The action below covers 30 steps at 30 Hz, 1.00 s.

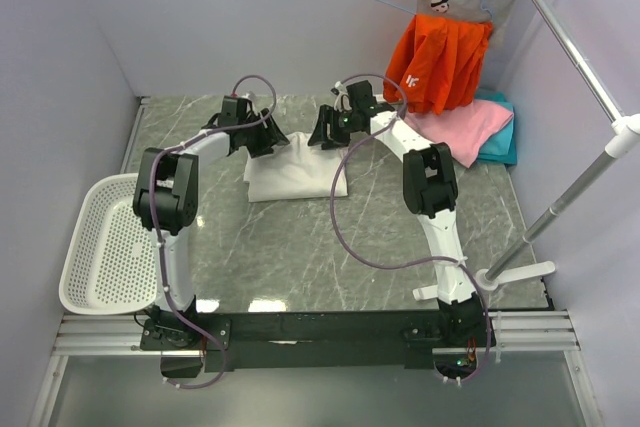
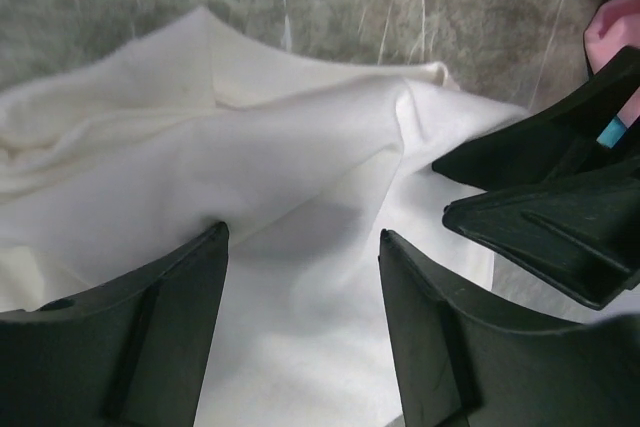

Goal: Fold and stack the t-shirts
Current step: Smooth out wrinkles on the folded tshirt

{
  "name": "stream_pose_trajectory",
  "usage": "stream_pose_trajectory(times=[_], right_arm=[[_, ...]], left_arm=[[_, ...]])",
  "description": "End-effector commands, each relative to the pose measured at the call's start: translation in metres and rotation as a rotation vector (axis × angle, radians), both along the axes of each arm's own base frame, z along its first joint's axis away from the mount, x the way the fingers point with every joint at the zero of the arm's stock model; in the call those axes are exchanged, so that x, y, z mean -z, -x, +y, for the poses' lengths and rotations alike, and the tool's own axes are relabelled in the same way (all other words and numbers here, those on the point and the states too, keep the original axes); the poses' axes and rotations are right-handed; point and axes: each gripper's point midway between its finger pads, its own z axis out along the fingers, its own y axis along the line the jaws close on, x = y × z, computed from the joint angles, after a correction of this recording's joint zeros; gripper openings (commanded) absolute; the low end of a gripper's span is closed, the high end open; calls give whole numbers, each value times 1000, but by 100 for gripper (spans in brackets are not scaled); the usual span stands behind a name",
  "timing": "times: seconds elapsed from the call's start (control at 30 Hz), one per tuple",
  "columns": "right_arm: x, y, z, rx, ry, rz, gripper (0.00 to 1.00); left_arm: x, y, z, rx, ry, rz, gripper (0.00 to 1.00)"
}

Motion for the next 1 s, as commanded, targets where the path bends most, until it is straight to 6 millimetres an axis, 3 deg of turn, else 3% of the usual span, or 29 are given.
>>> stream_pose_trajectory(times=[0.0,0.07,0.1,0.2,0.37,0.53,0.8,0.97], right_arm=[[-6,-21,-13,41,5,-49,65],[-5,-24,-14,48,6,-53,65],[-4,-26,-15,52,4,-59,65],[-2,-30,-17,61,-1,-58,65],[0,-33,-17,64,-9,-58,65],[2,-31,-17,61,-9,-54,65],[2,-31,-17,56,-15,-56,66],[5,-29,-16,48,-16,-49,66]], left_arm=[[-50,-20,8,-7,-68,-169,67],[-61,-15,9,0,-75,-201,67],[-76,-12,10,5,-76,-233,68],[-83,2,7,35,-90,-234,69],[-71,31,-13,132,-94,-176,68],[-48,45,-21,172,-108,-123,68],[-12,29,-7,131,-227,-69,67],[-5,5,5,68,-299,-103,67]])
